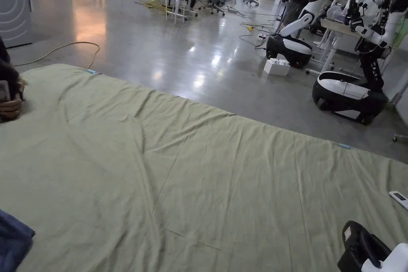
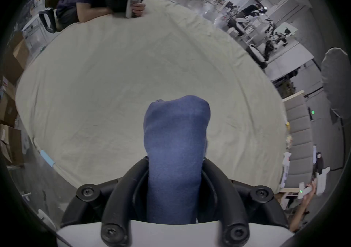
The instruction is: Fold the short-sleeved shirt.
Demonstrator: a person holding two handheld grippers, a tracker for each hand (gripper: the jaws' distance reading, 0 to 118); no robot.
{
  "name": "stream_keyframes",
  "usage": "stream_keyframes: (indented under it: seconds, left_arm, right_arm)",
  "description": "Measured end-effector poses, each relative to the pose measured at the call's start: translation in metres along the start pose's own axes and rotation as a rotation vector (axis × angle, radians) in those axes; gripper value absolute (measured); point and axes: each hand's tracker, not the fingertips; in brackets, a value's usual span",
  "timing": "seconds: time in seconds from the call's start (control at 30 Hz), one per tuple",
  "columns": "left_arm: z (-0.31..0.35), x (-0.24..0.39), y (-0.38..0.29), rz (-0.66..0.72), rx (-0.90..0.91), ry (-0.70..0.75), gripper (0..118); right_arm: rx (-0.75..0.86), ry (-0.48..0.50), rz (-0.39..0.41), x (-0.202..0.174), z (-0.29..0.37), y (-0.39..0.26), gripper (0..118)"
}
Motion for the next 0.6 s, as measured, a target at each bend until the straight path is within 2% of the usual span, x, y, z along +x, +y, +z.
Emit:
stream_keyframes:
  seconds: [0.1, 0.17, 0.2, 0.37, 0.47, 0.6]
  left_arm:
    - [-0.007, 0.008, -0.006, -0.069, 0.001, 0.12, 44]
    - [-0.003, 0.012, -0.008, -0.107, 0.024, 0.185, 63]
    - [0.0, 0.014, -0.009, -0.115, 0.048, 0.212, 67]
    - [0.02, 0.009, 0.005, -0.147, 0.134, 0.391, 67]
    - [0.041, 0.024, 0.007, -0.203, 0.283, 0.492, 68]
    - [0.051, 0.056, -0.004, -0.289, 0.429, 0.439, 68]
  right_arm:
    - [-0.007, 0.013, 0.012, -0.002, -0.002, 0.0, 3]
    - [-0.015, 0.023, 0.016, -0.003, -0.003, -0.001, 3]
    - [-0.018, 0.027, 0.016, -0.004, -0.004, -0.002, 3]
    - [-0.029, 0.039, 0.028, -0.006, -0.006, -0.005, 3]
    - [-0.034, 0.042, 0.032, -0.007, -0.007, -0.007, 3]
    - [-0.046, 0.046, 0.029, -0.006, -0.009, -0.012, 3]
